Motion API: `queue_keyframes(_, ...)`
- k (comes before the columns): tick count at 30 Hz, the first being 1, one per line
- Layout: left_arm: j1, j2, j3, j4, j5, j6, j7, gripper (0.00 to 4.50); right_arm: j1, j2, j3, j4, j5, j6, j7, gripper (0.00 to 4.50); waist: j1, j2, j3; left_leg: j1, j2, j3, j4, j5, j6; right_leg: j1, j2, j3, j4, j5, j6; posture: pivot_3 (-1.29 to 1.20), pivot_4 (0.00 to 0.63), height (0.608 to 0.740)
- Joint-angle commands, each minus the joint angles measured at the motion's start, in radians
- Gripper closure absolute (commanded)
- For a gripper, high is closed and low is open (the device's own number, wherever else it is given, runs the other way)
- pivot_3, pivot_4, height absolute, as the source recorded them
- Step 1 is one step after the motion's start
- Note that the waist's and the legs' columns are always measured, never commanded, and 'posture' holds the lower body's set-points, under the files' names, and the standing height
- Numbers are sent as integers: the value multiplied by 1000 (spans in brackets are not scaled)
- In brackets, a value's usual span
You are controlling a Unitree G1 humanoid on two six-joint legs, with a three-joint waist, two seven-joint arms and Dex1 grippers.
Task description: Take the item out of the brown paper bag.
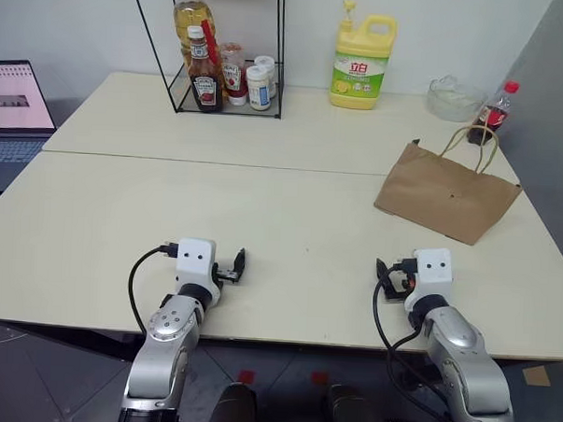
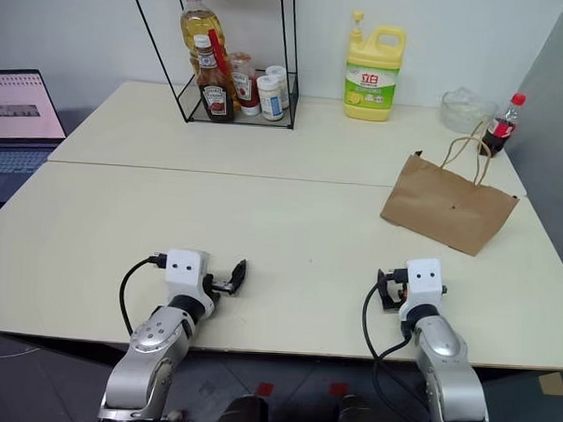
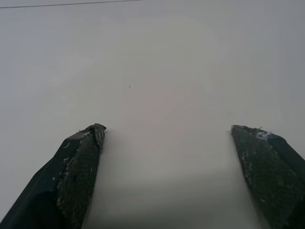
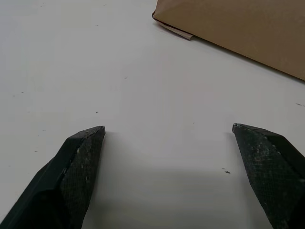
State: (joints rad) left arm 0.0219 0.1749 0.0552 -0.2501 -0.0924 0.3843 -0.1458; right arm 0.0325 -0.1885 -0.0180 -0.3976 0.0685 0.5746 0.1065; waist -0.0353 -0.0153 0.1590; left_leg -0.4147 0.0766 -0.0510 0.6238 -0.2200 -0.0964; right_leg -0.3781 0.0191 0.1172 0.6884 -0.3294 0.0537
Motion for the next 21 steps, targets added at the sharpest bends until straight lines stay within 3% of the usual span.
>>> queue_keyframes(1, 18, 7, 23, -10, 3, 14, 13, 17, -5, 4, -24, -27, 2, -10, -9, 0, 0, 0, 0, 0, 0, 0, 0, 0, 0, 0, 0, 0, 0, 0, 0, 0, 150, 740)
queue_keyframes(12, -53, 67, 6, -7, -43, 27, -95, 17, 2, -29, -54, -111, -2, 12, -4, 0, 1, 0, 0, 0, 0, 0, 0, 0, 0, 0, 0, 0, 0, 0, 0, 0, 150, 740)
queue_keyframes(21, -434, 246, -77, 55, -181, 115, -468, 17, -158, -189, -235, -122, 66, 100, 67, 0, 4, -2, 2, -2, 0, -1, 1, 0, 0, 0, 0, -2, -1, 0, 0, 0, 150, 740)
